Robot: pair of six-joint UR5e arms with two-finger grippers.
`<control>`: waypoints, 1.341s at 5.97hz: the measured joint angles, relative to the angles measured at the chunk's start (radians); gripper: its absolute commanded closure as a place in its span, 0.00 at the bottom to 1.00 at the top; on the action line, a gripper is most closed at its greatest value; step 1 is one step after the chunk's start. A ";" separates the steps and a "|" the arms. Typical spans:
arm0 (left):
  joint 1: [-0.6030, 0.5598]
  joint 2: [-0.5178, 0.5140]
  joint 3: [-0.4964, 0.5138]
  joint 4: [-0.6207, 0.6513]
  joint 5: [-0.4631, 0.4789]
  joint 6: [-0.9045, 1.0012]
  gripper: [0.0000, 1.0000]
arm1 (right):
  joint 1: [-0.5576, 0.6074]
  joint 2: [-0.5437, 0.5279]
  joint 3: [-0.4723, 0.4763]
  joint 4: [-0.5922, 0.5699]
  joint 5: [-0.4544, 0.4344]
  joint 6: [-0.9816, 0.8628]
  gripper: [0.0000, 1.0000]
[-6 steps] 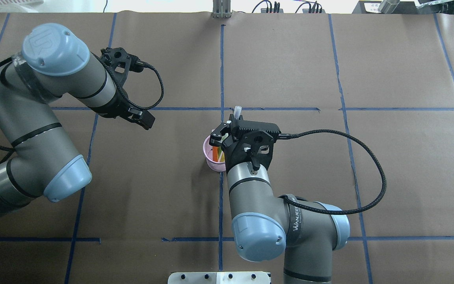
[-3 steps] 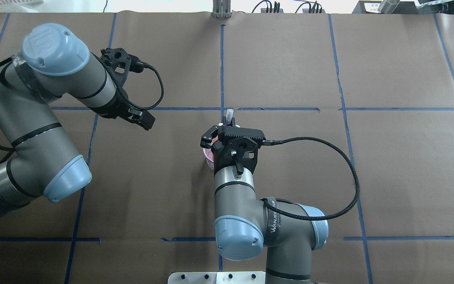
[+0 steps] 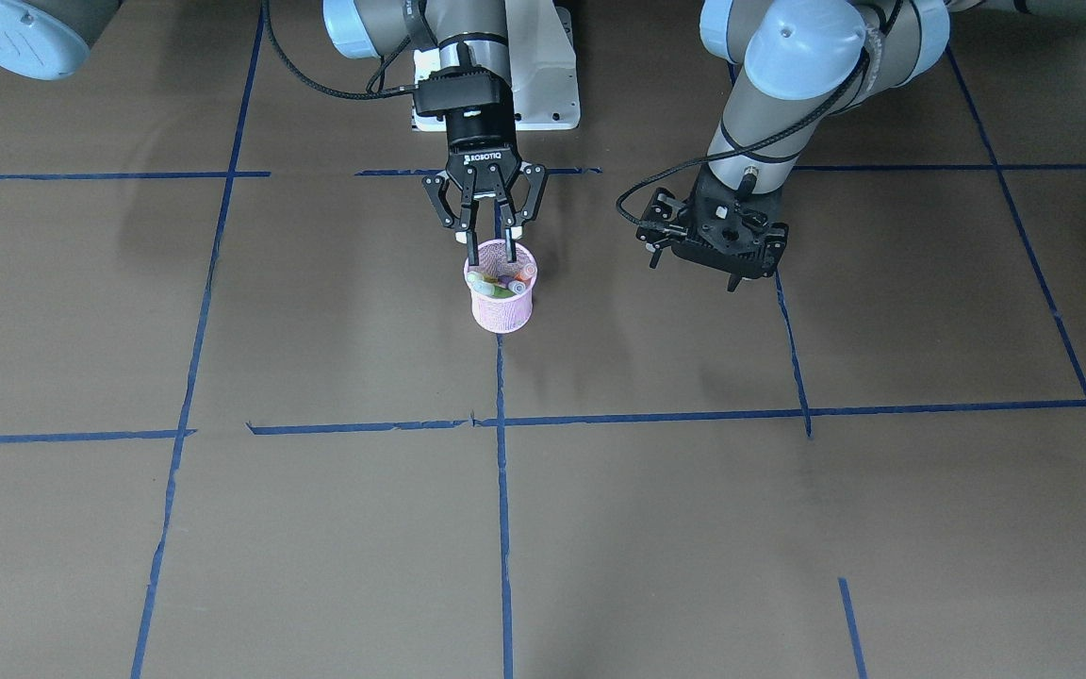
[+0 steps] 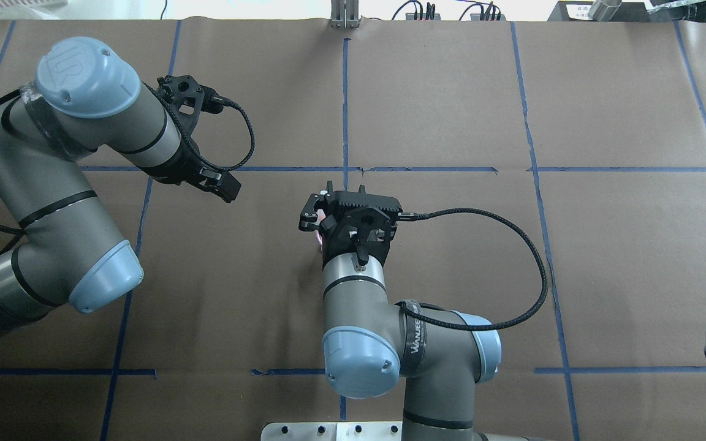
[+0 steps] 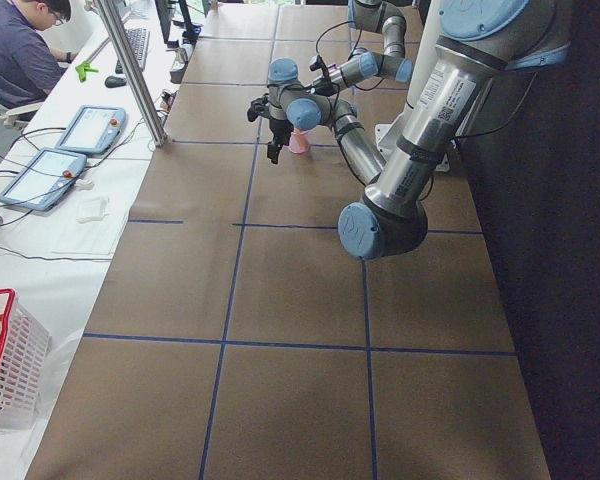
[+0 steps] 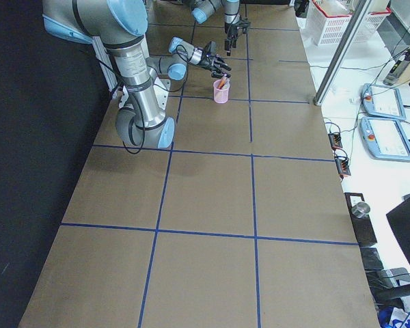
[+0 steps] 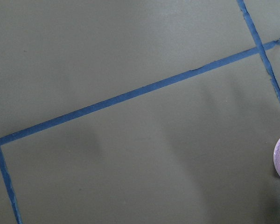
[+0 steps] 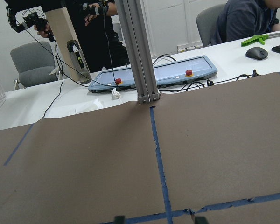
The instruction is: Collect pens into pen holder
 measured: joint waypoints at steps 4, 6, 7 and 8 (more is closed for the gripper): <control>-0.127 0.012 -0.013 0.093 -0.080 0.029 0.00 | 0.293 -0.003 0.131 -0.206 0.789 -0.114 0.00; -0.270 0.107 -0.015 0.103 -0.199 0.174 0.00 | 0.515 -0.055 0.131 -0.287 1.153 -0.391 0.00; -0.362 0.181 -0.010 0.099 -0.235 0.312 0.00 | 0.632 -0.123 0.116 -0.301 1.278 -0.606 0.00; -0.458 0.252 0.000 0.098 -0.252 0.470 0.00 | 0.760 -0.210 0.097 -0.302 1.399 -0.835 0.00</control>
